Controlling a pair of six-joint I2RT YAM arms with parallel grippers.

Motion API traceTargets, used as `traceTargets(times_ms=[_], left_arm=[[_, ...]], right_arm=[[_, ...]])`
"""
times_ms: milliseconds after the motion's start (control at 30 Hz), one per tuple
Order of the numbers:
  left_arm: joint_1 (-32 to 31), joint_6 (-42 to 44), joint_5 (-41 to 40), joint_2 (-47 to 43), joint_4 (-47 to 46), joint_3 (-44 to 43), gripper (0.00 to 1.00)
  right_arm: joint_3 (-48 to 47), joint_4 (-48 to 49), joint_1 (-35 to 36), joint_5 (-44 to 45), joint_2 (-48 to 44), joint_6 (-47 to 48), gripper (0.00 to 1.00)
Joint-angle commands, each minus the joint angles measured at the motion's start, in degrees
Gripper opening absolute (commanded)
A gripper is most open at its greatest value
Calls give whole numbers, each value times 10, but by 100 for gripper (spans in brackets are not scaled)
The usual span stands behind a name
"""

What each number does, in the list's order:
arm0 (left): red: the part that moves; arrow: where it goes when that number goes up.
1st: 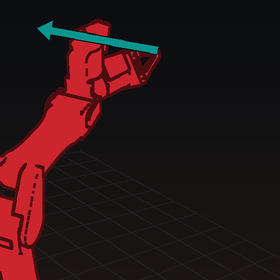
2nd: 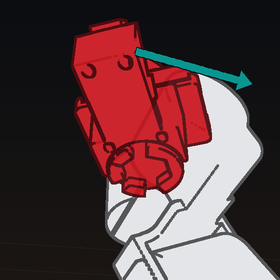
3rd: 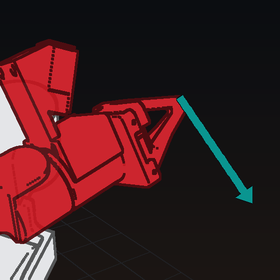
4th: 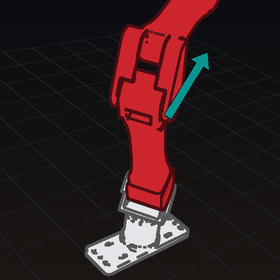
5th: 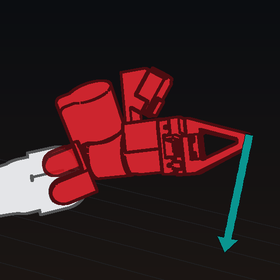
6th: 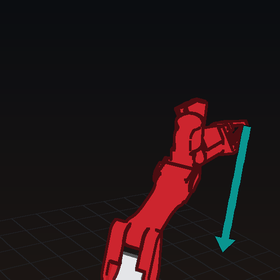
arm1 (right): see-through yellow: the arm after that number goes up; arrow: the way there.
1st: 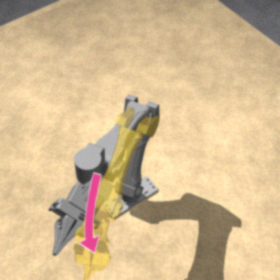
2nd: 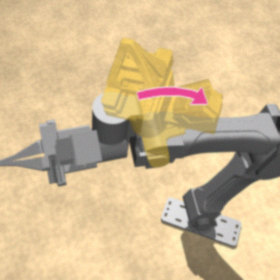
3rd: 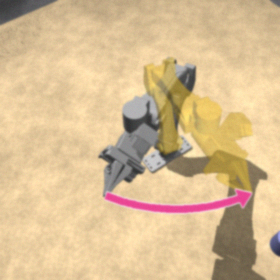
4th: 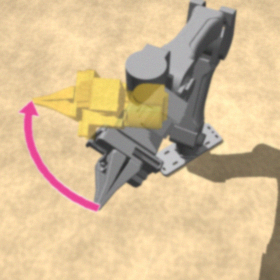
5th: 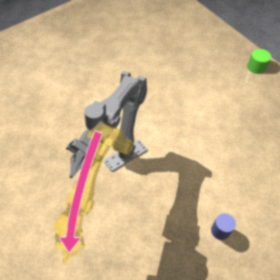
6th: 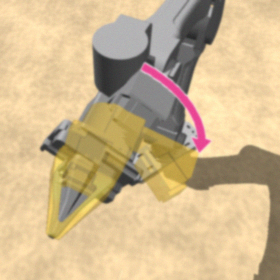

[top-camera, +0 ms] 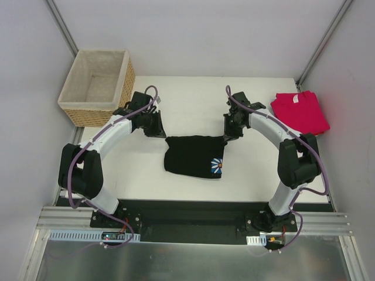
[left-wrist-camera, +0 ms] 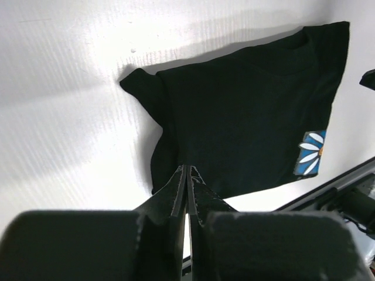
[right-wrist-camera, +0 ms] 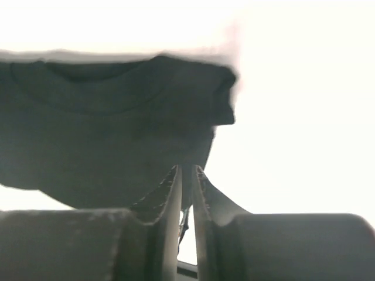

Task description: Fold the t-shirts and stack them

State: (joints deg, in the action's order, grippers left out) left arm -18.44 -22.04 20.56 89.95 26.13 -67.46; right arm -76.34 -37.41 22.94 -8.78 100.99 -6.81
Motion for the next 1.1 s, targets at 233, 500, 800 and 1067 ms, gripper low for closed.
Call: traceTargets(times_ms=[233,500,800,1067], left_arm=[[-49,-32,44,65,-42,-51,0],[-52,-39,53,133,-62,-88,0],[-56,-56,63,214,-102,-65,0],[-56,-54,47,249,-108,-84,0]], right_arm=[[-31,-1,-5,-13,39,5,5],[-15,26,-1,-78,48,4,5],[-13,8,0,-88,74,17,4],[-21,-13,-1,-93,88,31,4]])
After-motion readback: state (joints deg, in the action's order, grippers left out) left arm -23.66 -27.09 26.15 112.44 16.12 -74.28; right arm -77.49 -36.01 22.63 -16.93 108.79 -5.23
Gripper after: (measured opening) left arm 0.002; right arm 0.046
